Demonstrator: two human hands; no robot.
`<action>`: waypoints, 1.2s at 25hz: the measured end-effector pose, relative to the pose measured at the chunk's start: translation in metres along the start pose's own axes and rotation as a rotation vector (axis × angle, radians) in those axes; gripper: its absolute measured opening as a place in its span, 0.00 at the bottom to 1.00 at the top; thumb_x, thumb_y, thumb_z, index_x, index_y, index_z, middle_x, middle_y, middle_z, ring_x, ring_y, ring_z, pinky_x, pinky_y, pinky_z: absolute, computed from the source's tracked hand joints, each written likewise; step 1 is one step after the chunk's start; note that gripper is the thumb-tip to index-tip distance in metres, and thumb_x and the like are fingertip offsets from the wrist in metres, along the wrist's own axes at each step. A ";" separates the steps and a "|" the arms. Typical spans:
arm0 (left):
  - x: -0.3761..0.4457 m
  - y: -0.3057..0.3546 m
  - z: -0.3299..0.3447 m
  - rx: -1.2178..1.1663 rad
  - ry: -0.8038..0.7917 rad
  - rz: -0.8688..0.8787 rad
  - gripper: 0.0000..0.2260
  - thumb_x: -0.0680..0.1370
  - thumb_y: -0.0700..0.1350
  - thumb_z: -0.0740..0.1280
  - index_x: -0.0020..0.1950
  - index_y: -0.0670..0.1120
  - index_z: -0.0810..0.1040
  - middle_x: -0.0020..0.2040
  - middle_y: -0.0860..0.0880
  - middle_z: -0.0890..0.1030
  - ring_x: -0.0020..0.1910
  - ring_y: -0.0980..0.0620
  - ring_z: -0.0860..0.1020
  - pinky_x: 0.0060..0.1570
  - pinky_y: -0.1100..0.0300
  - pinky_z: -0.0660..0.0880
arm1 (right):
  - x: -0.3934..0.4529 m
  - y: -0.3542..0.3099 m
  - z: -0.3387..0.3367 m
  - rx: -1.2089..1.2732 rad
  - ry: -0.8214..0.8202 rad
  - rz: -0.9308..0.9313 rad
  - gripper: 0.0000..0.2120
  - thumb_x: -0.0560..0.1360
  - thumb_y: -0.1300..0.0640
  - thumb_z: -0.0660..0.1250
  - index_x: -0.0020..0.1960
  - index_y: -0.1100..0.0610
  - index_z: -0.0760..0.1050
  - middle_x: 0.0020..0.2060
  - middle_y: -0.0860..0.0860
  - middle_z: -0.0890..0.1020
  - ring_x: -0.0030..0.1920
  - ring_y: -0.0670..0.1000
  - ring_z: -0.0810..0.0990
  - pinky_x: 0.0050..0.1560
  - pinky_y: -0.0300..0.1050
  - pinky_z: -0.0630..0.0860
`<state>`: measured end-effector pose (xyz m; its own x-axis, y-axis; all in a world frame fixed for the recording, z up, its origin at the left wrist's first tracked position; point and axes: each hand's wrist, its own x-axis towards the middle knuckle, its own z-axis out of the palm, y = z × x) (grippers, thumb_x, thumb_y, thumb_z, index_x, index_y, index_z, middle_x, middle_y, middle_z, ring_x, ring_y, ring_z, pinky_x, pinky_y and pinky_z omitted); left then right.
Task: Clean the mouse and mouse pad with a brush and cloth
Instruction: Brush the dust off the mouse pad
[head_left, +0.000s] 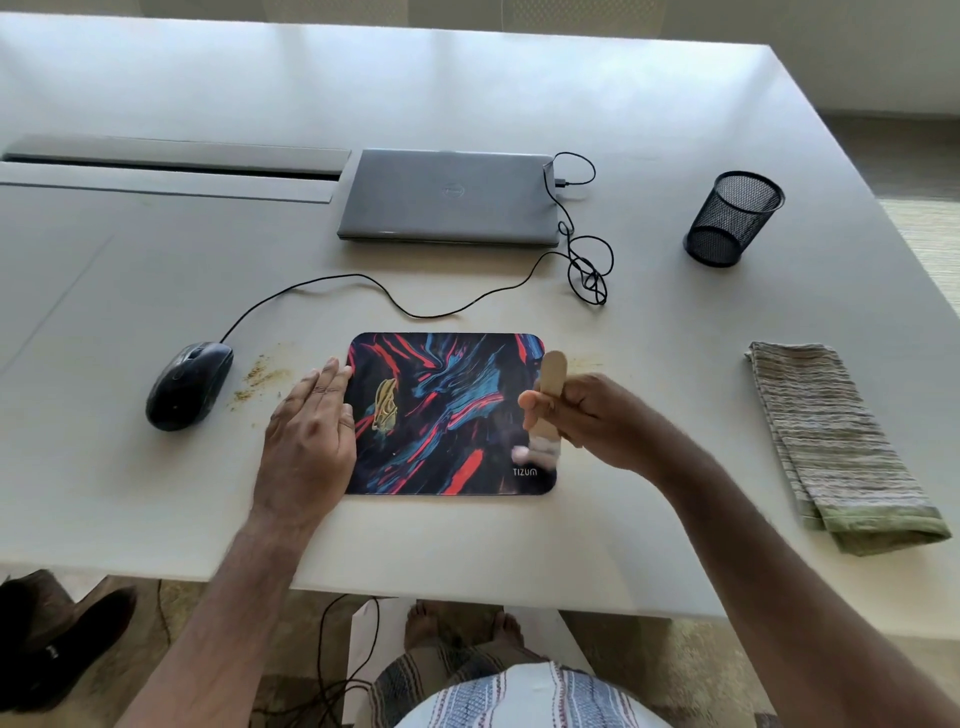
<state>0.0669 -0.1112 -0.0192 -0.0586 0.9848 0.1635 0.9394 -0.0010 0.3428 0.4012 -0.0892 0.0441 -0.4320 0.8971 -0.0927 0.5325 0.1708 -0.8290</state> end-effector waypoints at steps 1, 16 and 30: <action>0.000 0.000 0.000 0.000 0.002 0.000 0.25 0.82 0.47 0.53 0.79 0.47 0.68 0.80 0.49 0.67 0.79 0.49 0.63 0.79 0.54 0.55 | -0.001 0.000 -0.002 -0.031 -0.034 0.026 0.20 0.84 0.42 0.63 0.43 0.53 0.84 0.29 0.41 0.79 0.28 0.43 0.73 0.35 0.42 0.72; 0.000 0.000 0.002 0.007 0.031 0.009 0.24 0.82 0.46 0.54 0.78 0.45 0.70 0.79 0.47 0.69 0.78 0.47 0.66 0.79 0.52 0.57 | -0.012 -0.002 0.000 0.119 -0.007 -0.023 0.11 0.83 0.51 0.68 0.51 0.55 0.87 0.37 0.48 0.84 0.33 0.45 0.79 0.35 0.36 0.75; -0.001 -0.005 0.009 0.111 0.079 0.071 0.24 0.83 0.46 0.53 0.78 0.42 0.70 0.77 0.43 0.71 0.76 0.43 0.69 0.76 0.48 0.63 | -0.025 -0.023 0.001 0.177 0.031 0.087 0.10 0.84 0.57 0.67 0.50 0.58 0.86 0.28 0.56 0.84 0.24 0.49 0.79 0.26 0.44 0.74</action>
<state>0.0650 -0.1104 -0.0290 -0.0127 0.9662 0.2575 0.9734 -0.0470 0.2242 0.3990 -0.1154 0.0653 -0.3659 0.9179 -0.1538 0.4292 0.0198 -0.9030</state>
